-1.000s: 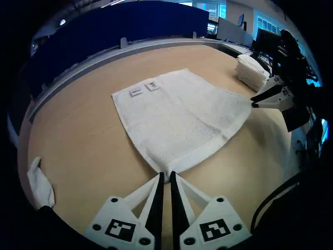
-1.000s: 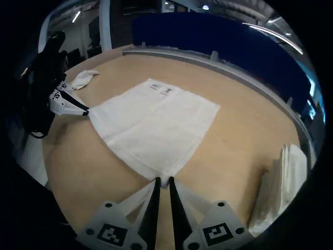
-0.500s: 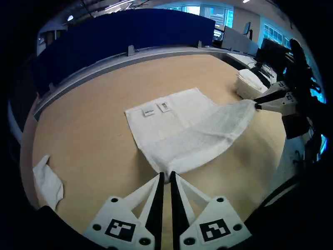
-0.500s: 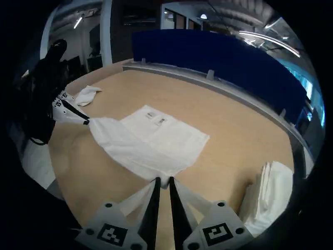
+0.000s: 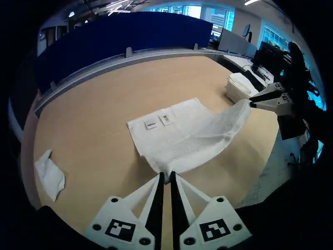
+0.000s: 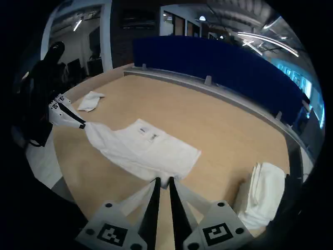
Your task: Fold towel
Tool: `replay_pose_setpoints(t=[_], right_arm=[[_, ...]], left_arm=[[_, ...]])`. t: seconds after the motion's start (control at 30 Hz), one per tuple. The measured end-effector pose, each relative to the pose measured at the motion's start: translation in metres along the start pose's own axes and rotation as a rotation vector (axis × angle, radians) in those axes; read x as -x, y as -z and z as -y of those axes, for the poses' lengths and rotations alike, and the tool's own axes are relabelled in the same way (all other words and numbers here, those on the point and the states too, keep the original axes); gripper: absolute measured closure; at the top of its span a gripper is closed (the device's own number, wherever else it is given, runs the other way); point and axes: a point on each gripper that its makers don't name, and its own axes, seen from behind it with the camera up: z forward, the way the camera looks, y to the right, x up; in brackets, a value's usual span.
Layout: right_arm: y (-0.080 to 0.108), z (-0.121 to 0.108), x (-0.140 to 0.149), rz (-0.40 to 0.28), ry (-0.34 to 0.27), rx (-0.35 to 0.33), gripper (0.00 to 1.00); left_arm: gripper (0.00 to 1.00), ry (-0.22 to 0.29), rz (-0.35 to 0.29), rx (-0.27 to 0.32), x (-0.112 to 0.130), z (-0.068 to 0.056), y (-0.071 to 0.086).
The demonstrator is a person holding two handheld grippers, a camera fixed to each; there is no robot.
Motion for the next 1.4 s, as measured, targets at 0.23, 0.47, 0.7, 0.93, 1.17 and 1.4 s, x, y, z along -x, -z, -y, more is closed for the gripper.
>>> replay_pose_setpoints(t=[0.23, 0.47, 0.7, 0.93, 1.17, 1.4], right_arm=[[-0.002, 0.0, 0.0, 0.009, 0.012, -0.004, 0.84], [-0.015, -0.009, -0.004, 0.019, 0.012, 0.003, 0.84], [-0.035, -0.026, -0.011, 0.022, 0.018, 0.019, 0.84], [-0.061, -0.045, -0.015, 0.028, -0.003, 0.034, 0.84], [-0.086, -0.059, -0.013, 0.047, -0.022, 0.045, 0.84], [-0.104, -0.068, -0.001, 0.078, -0.042, 0.044, 0.84]], left_arm=[[0.89, 0.015, 0.011, -0.012, 0.0, 0.002, -0.003], [0.89, 0.034, 0.028, -0.035, -0.01, 0.013, -0.015], [0.89, 0.03, 0.013, -0.053, -0.03, 0.025, -0.033], [0.89, 0.033, 0.021, -0.077, -0.041, 0.041, -0.054], [0.89, 0.05, 0.033, -0.087, -0.046, 0.054, -0.082], [0.89, 0.035, 0.062, -0.083, -0.039, 0.061, -0.108]])
